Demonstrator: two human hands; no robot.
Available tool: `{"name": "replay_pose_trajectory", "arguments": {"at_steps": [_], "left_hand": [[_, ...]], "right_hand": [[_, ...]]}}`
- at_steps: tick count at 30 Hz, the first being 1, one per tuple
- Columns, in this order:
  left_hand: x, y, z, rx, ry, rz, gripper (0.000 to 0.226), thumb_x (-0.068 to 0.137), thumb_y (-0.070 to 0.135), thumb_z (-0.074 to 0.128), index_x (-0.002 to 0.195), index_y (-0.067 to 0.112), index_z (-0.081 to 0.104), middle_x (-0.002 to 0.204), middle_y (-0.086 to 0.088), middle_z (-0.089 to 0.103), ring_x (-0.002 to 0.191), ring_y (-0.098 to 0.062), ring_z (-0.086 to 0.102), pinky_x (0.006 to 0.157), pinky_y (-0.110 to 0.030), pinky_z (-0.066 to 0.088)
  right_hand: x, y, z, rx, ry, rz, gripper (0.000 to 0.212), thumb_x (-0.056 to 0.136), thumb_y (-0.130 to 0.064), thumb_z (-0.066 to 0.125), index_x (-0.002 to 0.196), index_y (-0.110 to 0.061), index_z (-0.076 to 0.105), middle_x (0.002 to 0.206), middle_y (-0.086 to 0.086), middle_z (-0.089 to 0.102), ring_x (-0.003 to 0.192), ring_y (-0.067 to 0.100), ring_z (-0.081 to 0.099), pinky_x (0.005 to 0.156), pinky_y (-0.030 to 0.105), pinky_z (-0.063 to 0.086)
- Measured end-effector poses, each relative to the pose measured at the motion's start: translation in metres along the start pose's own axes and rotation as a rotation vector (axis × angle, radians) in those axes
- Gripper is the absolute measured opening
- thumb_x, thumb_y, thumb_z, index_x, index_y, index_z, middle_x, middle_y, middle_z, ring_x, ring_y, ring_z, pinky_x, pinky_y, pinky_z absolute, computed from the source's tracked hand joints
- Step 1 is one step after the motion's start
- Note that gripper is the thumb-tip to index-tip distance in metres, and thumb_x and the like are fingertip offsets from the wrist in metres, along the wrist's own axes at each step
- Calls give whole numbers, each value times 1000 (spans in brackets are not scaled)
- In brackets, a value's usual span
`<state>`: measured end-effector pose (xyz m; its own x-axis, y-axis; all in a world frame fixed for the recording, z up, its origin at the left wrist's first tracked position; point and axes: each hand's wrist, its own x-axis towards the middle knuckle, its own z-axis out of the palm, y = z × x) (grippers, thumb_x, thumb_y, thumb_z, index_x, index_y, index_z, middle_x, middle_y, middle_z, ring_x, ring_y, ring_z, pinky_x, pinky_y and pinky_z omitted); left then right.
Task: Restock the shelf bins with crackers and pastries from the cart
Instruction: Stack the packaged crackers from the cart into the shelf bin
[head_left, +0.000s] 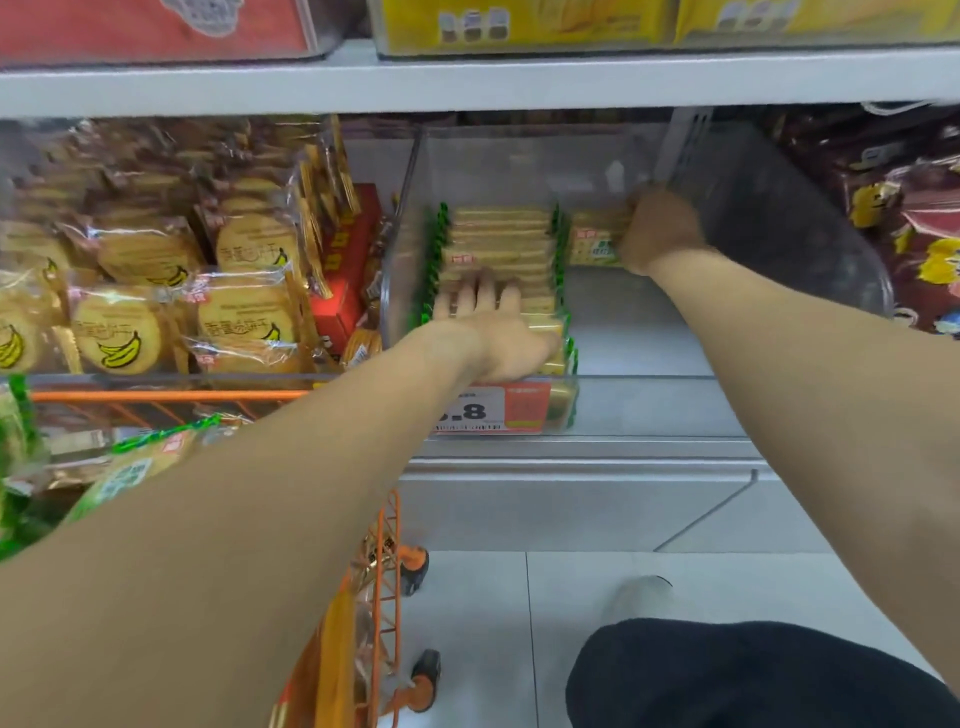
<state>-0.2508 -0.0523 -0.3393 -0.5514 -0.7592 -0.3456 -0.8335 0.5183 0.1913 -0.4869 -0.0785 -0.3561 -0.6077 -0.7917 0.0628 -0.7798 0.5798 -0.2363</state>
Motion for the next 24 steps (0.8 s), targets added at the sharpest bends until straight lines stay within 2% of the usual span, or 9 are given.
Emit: {"name": "replay_pose_trajectory", "arguments": {"at_steps": [2,4,5,8,10,14,18,21,24], "left_hand": [[1,0,0,2,-3,-1,82,95,65,29,158,22,-1,165,-7,-14,151,-24,-15,120,-43,-11],[0,-1,-1,0,-4,1,82,95,64,29,158,22,-2,165,-7,-15,151,-24,-16,120,-44,-12],[0,-1,-1,-1,-6,3,81,96,64,29,158,22,-3,165,-7,-15,151,-25,-17,120,-44,-12],[0,-1,0,-3,1,3,81,95,64,30,158,22,-2,165,-7,-15,151,-24,-17,120,-44,-12],[1,-1,0,-14,6,4,82,95,63,31,158,22,-1,165,-6,-15,151,-23,-16,121,-44,-12],[-1,-1,-1,-22,17,7,82,95,63,34,158,22,1,165,-5,-14,151,-22,-16,121,-44,-12],[-2,-2,-2,-31,29,16,82,95,62,36,158,21,3,165,-6,-13,151,-23,-16,121,-45,-11],[-4,-1,-2,-34,34,18,82,95,61,37,158,20,3,165,-6,-13,151,-23,-16,121,-45,-11],[-4,-1,-2,-38,48,20,82,95,60,39,158,20,5,165,-6,-11,152,-23,-14,122,-45,-10]], "right_hand": [[-2,3,4,-23,58,63,76,95,-22,64,153,5,22,153,27,33,143,45,30,114,47,35],[-3,8,9,47,57,122,91,95,-38,66,154,7,14,155,25,33,145,42,31,112,44,36],[-1,11,13,99,46,138,95,93,-45,66,155,7,16,153,25,39,141,40,38,107,41,41],[4,17,19,223,73,171,95,82,-58,69,148,3,38,135,19,59,124,35,58,92,35,50],[0,15,18,262,96,154,95,80,-57,71,147,3,39,133,20,60,122,34,59,92,34,50],[-7,14,15,357,77,148,93,85,-45,74,151,0,27,142,21,50,131,36,51,99,33,46],[-9,16,10,393,104,158,79,83,-35,62,148,1,35,137,20,57,125,35,56,92,31,48],[-15,15,4,387,163,164,80,88,-27,62,151,2,23,143,23,49,127,40,53,95,39,49],[-24,5,-8,228,283,62,67,92,-27,59,148,-1,33,148,24,40,131,43,44,99,47,47]]}}
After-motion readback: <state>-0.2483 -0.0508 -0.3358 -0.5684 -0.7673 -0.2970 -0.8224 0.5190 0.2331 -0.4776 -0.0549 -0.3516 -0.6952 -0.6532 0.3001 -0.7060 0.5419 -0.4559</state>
